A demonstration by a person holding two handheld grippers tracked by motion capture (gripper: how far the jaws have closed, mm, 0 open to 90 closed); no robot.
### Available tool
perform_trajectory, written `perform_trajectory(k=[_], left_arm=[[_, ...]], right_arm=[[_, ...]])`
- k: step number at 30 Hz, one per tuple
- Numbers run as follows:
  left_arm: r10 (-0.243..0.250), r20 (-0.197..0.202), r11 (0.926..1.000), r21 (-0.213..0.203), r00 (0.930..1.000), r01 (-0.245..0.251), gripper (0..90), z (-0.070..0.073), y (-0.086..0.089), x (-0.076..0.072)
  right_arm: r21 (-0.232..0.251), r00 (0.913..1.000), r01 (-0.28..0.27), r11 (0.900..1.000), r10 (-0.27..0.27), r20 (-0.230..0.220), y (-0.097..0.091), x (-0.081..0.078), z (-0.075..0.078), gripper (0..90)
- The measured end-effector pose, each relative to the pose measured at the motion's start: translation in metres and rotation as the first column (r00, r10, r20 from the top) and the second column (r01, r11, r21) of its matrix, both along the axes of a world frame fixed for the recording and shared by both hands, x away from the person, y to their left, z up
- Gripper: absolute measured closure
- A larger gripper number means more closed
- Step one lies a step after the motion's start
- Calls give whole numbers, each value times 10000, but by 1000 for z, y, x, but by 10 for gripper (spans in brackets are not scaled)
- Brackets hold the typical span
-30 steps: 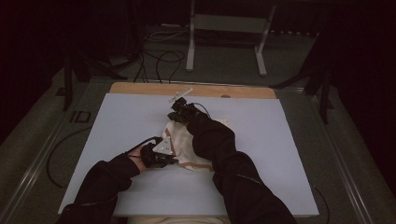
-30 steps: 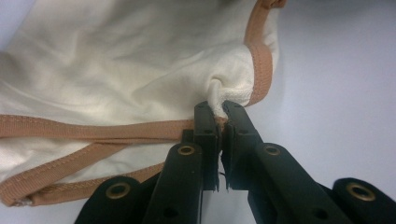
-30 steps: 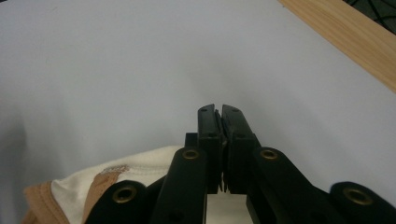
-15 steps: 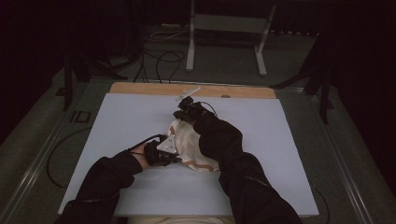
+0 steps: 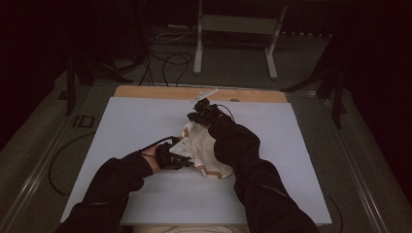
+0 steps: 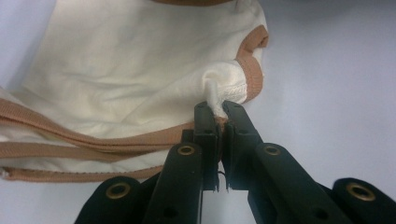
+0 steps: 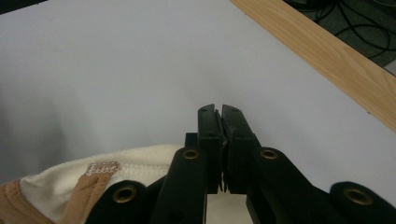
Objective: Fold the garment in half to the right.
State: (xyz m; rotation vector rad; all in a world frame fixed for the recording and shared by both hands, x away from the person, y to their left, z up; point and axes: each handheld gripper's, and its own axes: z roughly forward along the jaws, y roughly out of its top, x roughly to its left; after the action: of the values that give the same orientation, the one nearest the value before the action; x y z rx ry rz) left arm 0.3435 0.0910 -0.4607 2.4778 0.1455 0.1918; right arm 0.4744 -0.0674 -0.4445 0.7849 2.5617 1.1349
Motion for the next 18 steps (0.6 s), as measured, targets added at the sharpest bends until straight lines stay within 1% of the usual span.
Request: perform_trajectory(k=[1,2,3,4,7,11,12,13,14,16,17,18], left_arm=[[-61,47,10000,35,10000,61,860,1,-1,0],[-99,46,9999,59,9999,99,860,1,-3,1],[-86,1,10000,7,10000,86,860,1,-4,1],[-164,20,9998,73,9999,164,860,2,-6,1],[-231,-39,9997,93,9997,231,860,3,-10,1],[-390,1,9992,127,9992,390,860,5,-16,2],[-359,-7,9993,60,9994,359,860,5,-17,2],[-422,-8,9991,90,9991,422,860,5,-18,2],[-431,4,9990,125,9991,431,861,6,-19,2],[-462,-9,9989,103,9989,462,861,6,-22,2],[-478,12,9987,149,9989,478,860,7,-23,2],[-500,-23,9987,81,9987,500,860,7,-24,2]], right_arm=[[71,10000,79,9999,-79,-25,-1,-1,1,880],[30,10000,49,10000,-49,49,-4,0,1,880],[75,9999,127,9999,-127,-4,-6,-1,2,880],[124,9999,127,9998,-128,61,-8,-1,2,879],[199,9996,265,9995,-265,19,-15,-1,4,880],[183,9993,340,9993,-342,133,-24,-3,6,879],[202,9993,358,9992,-360,105,-26,-3,6,879],[234,9992,389,9990,-392,112,-28,-3,7,880],[145,9992,367,9992,-370,172,-30,-3,7,879],[181,9989,459,9988,-461,116,-34,-4,8,879],[163,9988,435,9989,-438,199,-37,-4,8,879],[143,9987,463,9988,-466,184,-39,-4,9,880]])
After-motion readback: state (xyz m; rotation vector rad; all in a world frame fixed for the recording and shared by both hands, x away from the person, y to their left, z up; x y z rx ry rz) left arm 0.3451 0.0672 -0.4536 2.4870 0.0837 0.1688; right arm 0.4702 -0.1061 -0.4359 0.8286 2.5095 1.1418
